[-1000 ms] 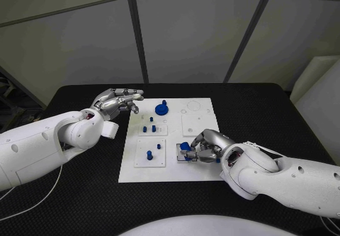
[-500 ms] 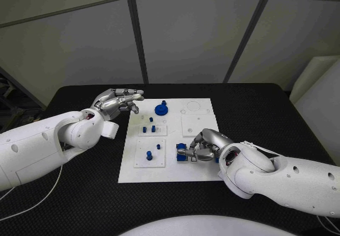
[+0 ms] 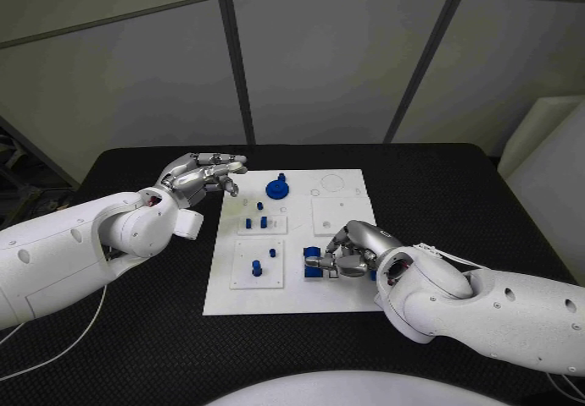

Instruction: Assemble the parts on the task board

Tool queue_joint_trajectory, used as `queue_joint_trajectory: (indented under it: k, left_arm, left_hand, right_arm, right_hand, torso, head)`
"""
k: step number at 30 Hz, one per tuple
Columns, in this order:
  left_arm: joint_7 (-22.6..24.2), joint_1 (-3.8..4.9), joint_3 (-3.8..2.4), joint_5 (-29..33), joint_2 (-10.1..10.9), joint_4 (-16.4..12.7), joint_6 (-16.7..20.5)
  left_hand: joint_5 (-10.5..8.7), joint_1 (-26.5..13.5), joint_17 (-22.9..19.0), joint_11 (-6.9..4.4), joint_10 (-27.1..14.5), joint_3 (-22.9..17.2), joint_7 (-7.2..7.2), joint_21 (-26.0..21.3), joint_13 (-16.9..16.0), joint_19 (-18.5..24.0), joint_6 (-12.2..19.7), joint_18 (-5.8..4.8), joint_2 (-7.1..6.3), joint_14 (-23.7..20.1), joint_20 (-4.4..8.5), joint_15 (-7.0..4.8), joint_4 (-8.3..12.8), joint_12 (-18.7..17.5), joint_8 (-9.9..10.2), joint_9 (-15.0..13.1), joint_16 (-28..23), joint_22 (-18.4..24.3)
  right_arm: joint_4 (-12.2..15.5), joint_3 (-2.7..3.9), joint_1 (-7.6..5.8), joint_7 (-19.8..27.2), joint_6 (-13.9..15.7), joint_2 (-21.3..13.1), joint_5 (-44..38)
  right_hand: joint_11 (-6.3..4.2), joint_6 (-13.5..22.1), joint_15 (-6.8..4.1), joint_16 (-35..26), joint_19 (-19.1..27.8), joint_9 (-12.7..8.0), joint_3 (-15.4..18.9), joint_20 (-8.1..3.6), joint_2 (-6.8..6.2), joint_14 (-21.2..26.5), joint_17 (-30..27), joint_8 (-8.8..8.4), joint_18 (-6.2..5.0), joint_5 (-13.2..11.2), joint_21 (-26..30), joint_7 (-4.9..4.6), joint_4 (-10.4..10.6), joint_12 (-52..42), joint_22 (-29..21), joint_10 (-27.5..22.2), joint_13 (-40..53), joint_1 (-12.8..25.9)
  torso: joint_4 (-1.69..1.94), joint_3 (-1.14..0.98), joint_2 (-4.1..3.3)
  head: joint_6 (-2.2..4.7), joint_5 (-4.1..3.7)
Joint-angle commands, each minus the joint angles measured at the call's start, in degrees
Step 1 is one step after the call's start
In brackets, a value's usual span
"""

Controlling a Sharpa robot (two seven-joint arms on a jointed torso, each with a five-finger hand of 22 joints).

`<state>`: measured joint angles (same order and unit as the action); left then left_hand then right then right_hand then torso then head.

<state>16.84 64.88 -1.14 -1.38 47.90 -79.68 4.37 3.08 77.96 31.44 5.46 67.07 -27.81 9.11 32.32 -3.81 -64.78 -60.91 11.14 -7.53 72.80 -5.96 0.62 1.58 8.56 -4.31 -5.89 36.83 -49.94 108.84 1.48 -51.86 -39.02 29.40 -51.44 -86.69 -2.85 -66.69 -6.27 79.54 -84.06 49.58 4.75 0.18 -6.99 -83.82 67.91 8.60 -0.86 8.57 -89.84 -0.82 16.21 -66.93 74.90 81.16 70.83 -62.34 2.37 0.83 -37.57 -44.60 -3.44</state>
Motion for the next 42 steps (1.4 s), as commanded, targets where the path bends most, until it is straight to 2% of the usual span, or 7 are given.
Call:
queue_joint_trajectory:
  k: [1, 6, 11, 16, 22, 34, 42]
  left_arm:
    - [0.46, 0.09, -0.05, 0.13, 0.04, -0.12, -0.72]
    - [0.47, 0.09, -0.04, 0.13, 0.02, -0.11, -0.76]
    - [0.48, 0.08, -0.04, 0.13, 0.05, -0.08, -0.82]
    - [0.48, 0.06, -0.04, 0.13, 0.08, 0.05, -0.81]
    - [0.56, 0.05, -0.03, 0.13, 0.28, -0.02, -0.63]
    - [0.69, 0.05, -0.03, 0.13, 0.24, -0.01, -0.57]
    - [0.65, 0.05, -0.03, 0.13, 0.32, -0.03, -0.51]
  left_hand:
    - [-0.07, -0.04, -0.06, 0.02, -0.5, 0.1, 0.3, -0.29, -0.07, 0.06, 0.28, -0.68, 0.08, -0.26, -0.5, -0.04, 0.14, -0.3, 0.35, 0.08, -0.19, 0.06]
    - [-0.07, -0.04, -0.06, 0.02, -0.5, 0.1, 0.3, -0.29, -0.07, 0.06, 0.28, -0.68, 0.08, -0.26, -0.5, -0.04, 0.14, -0.3, 0.35, 0.08, -0.19, 0.06]
    - [-0.07, -0.04, -0.06, 0.02, -0.5, 0.1, 0.3, -0.29, -0.07, 0.06, 0.28, -0.68, 0.08, -0.26, -0.5, -0.04, 0.14, -0.3, 0.35, 0.08, -0.19, 0.06]
    - [-0.07, -0.04, -0.07, 0.03, -0.53, 0.12, 0.32, -0.33, -0.07, 0.06, 0.28, -0.69, 0.06, -0.29, -0.5, -0.03, 0.17, -0.31, 0.36, 0.09, -0.22, 0.09]
    - [-0.07, -0.04, -0.07, 0.04, -0.55, 0.13, 0.33, -0.36, -0.07, 0.06, 0.29, -0.69, 0.05, -0.31, -0.51, -0.02, 0.18, -0.31, 0.36, 0.1, -0.24, 0.11]
    - [-0.07, -0.04, -0.07, 0.04, -0.55, 0.13, 0.33, -0.36, -0.07, 0.06, 0.29, -0.69, 0.05, -0.31, -0.51, -0.02, 0.18, -0.31, 0.36, 0.1, -0.24, 0.11]
    - [-0.07, -0.04, -0.07, 0.04, -0.55, 0.13, 0.33, -0.36, -0.07, 0.06, 0.29, -0.69, 0.05, -0.31, -0.51, -0.02, 0.18, -0.31, 0.36, 0.1, -0.24, 0.11]
  right_arm:
    - [0.49, 0.03, -0.08, 0.86, -0.39, -0.08, -1.44]
    - [0.66, 0.03, -0.08, 0.79, -0.94, -0.31, -2.49]
    - [1.76, 0.09, -0.08, 1.6, 1.33, -2.06, -1.81]
    - [3.79, 2.49, -0.11, 1.3, 1.57, -5.71, 2.04]
    - [4.96, 3.87, -0.16, 0.97, -2.62, -10.76, 3.61]
    - [2.73, 4.11, -0.02, -1.21, -4.95, -12.45, -3.37]
    - [2.06, 3.87, 1.0, -1.65, -7.72, -12.49, -6.77]
  right_hand:
    - [-0.21, -0.09, -0.35, -0.28, -5.94, 0.38, -0.53, -0.32, 0.29, -2.33, 0.15, -0.39, 0.86, 0.38, -0.16, 0.0, -1.05, 0.18, 15.1, 0.01, 0.17, -3.6]
    - [-0.38, -0.23, -0.47, -0.27, -5.94, 0.97, -1.88, -0.45, 1.23, -2.34, 0.29, -0.88, 0.86, 0.68, -0.16, 0.16, -5.35, 0.34, 15.1, 0.0, 0.26, -11.85]
    - [-0.14, 0.28, -0.29, -0.48, -5.94, 0.78, -1.03, -0.34, 2.18, -2.26, -0.03, -1.86, 0.86, 3.51, -0.16, -0.16, -4.55, 0.73, 15.1, -0.14, 0.09, -11.15]
    - [0.02, 0.32, -0.14, -0.55, -5.94, 0.66, 0.29, -0.2, 3.01, -2.27, -0.08, -2.6, 0.86, 5.2, -0.16, -0.35, -2.2, 0.91, 15.1, -0.13, 0.07, -8.87]
    - [0.98, 3.97, 0.56, -1.39, -5.94, -2.0, 1.15, 0.29, 3.68, -1.96, -1.42, -5.15, 0.86, 5.42, -0.16, -1.61, -0.52, 2.3, 15.1, -0.76, -0.79, -9.06]
    - [1.43, 3.72, 1.03, -2.57, -5.94, -8.43, 2.13, 0.96, 4.65, -1.68, -2.97, -4.98, 0.86, 6.16, -0.16, -2.02, -0.06, 4.09, 15.1, -1.36, -1.83, -12.26]
    - [1.24, 2.56, 0.89, -2.59, -5.94, -9.4, 2.41, 0.88, 4.81, -1.74, -2.88, -4.84, 0.86, 6.65, -0.16, -1.79, -0.15, 4.17, 15.1, -1.32, -1.81, -13.16]
  torso:
    - [-0.05, -0.02, 0.02]
    - [0.06, 0.02, 0.05]
    - [-0.03, -0.03, 0.06]
    - [-0.18, 0.02, 0.14]
    - [-0.24, 0.13, 0.21]
    - [-1.09, -0.01, 0.22]
    - [-0.82, 0.08, 0.28]
  head:
    - [-0.02, 0.06]
    - [-0.01, 0.01]
    - [0.11, 0.05]
    - [0.28, -0.62]
    - [0.82, -1.73]
    - [1.02, -3.02]
    - [0.89, -3.49]
